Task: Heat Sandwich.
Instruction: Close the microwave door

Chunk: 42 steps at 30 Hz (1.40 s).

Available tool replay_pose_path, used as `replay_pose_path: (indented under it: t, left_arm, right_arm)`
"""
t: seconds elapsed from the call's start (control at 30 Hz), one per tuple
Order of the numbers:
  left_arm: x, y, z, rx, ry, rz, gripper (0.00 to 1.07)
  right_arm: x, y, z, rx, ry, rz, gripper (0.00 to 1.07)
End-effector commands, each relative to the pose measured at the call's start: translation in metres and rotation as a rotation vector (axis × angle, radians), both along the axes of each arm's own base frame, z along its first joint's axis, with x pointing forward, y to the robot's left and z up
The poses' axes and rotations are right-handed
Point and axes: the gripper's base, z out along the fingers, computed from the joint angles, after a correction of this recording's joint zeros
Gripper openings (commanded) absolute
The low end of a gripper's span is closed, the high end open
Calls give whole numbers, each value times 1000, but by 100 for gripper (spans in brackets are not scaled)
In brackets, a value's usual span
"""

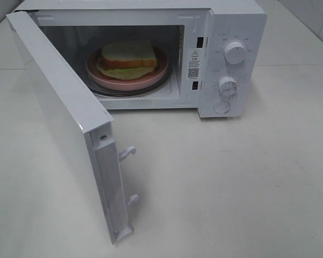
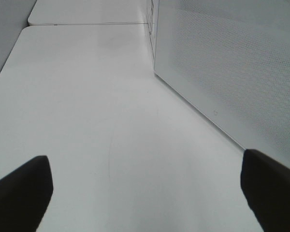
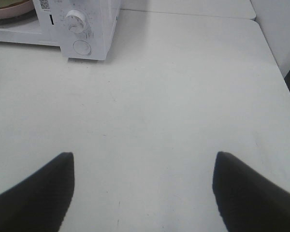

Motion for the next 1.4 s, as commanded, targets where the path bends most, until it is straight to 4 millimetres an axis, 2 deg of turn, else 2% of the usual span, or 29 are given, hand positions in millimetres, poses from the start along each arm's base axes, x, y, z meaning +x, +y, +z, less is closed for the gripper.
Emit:
replay_pose_path:
  t: [0.03, 0.6, 0.73, 0.8, 0.87, 0.97, 1.0, 1.03, 1.07, 1.13, 1.17, 1.2, 1.23, 1.3, 1.33, 1.37, 1.4]
  left_arm:
    - [-4, -1, 0, -10, -34, -3, 103]
    - [-4, -1, 0, -19, -35, -9, 103]
    - [-3, -2, 10, -27, -74, -10, 103]
    - [2, 0, 20, -15, -102, 3, 100]
    - [5, 0, 22, -16, -103, 5, 98]
    - [18, 0, 26, -30, -98, 8, 85]
    - [18, 0, 26, -30, -98, 8, 85]
    - [21, 0, 27, -31, -93, 9, 79]
    - [29, 0, 28, -35, -78, 12, 66]
    - [36, 0, 27, -36, -48, 13, 53]
    - [36, 0, 27, -36, -48, 13, 53]
    - [40, 1, 27, -32, -31, 15, 48]
    - [49, 1, 25, -28, -7, 21, 34]
    - [56, 2, 21, -28, 22, 24, 20]
    - [56, 2, 21, -28, 22, 24, 20]
    - [64, 2, 18, -31, 32, 29, 8]
    - [68, 2, 14, -32, 39, 31, 2]
  right_arm:
    - [-3, 0, -1, -1, -29, -1, 76]
    - [-3, 0, -1, -1, -29, -1, 76]
    - [-3, 0, -1, -1, -29, -1, 76]
    - [-3, 0, -1, -1, -29, -1, 76]
    - [-3, 0, -1, -1, -29, -1, 76]
    - [-3, 0, -1, -1, -29, -1, 76]
    - [-3, 0, -1, -1, -29, -1, 76]
    - [-3, 0, -1, -1, -29, -1, 76]
    - [-3, 0, -1, -1, -29, -1, 76]
    - [-3, 0, -1, -1, -29, -1, 76]
    - [-3, 0, -1, -1, -29, -1, 76]
    - [-3, 0, -1, -1, -29, -1, 76]
    - [-3, 0, -1, -1, -29, -1, 76]
    - [-3, 0, -1, -1, -29, -1, 76]
    - [-3, 0, -1, -1, -29, -1, 76]
    - [-3, 0, -1, -1, -29, -1, 76]
    - [-3, 0, -1, -1, -29, -1, 76]
